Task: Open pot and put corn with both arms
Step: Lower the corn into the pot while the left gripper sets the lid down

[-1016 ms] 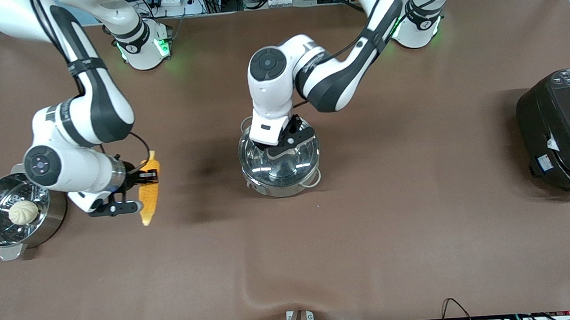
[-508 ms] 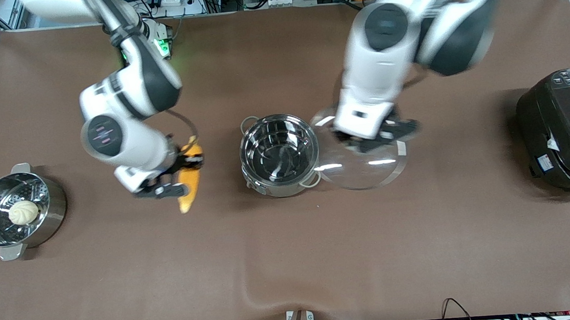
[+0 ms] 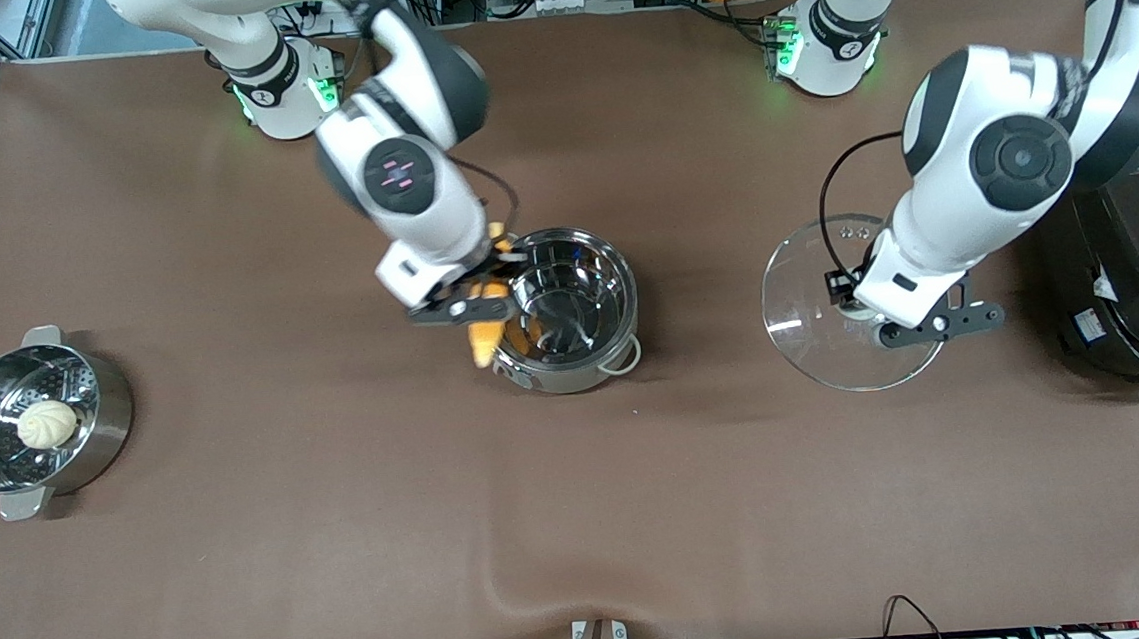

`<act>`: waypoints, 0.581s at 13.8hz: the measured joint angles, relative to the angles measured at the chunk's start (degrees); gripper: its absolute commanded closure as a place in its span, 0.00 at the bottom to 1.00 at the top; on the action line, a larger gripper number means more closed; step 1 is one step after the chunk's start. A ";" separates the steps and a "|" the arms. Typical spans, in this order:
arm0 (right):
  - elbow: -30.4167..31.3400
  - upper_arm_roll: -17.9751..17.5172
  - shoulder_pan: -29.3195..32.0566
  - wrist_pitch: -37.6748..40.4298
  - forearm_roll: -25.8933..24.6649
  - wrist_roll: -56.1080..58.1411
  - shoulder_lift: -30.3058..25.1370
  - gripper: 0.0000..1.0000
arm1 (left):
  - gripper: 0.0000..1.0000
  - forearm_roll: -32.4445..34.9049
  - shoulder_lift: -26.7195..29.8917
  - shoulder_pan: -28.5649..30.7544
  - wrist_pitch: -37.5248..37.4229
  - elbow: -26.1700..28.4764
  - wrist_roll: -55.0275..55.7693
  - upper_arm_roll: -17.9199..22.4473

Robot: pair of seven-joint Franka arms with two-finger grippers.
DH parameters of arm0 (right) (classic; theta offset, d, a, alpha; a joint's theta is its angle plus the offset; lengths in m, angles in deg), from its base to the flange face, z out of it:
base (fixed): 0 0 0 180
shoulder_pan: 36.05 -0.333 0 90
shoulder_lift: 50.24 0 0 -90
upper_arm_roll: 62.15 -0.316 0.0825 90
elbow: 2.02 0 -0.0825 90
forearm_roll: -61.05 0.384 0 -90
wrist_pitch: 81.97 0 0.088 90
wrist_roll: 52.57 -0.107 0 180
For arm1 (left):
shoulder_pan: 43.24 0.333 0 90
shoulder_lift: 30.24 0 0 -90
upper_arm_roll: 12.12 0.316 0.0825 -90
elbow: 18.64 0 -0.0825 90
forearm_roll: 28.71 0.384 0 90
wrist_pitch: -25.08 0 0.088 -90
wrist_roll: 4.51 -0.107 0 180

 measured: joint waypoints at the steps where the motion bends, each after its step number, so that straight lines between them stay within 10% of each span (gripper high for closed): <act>1: 0.01 0.01 -1.68 -2.07 0.00 -1.66 0.99 0.64 | 1.00 -0.02 -0.06 0.91 3.81 3.28 -1.11 -0.01; 5: -0.09 0.07 -4.00 -6.76 0.00 -3.29 5.04 0.51 | 1.00 -0.12 -0.49 3.64 20.93 17.45 -2.64 -0.02; 8: -1.57 0.50 -4.15 -7.41 0.00 -3.73 6.66 0.00 | 1.00 -0.12 -0.76 4.56 29.32 24.39 -2.79 -0.02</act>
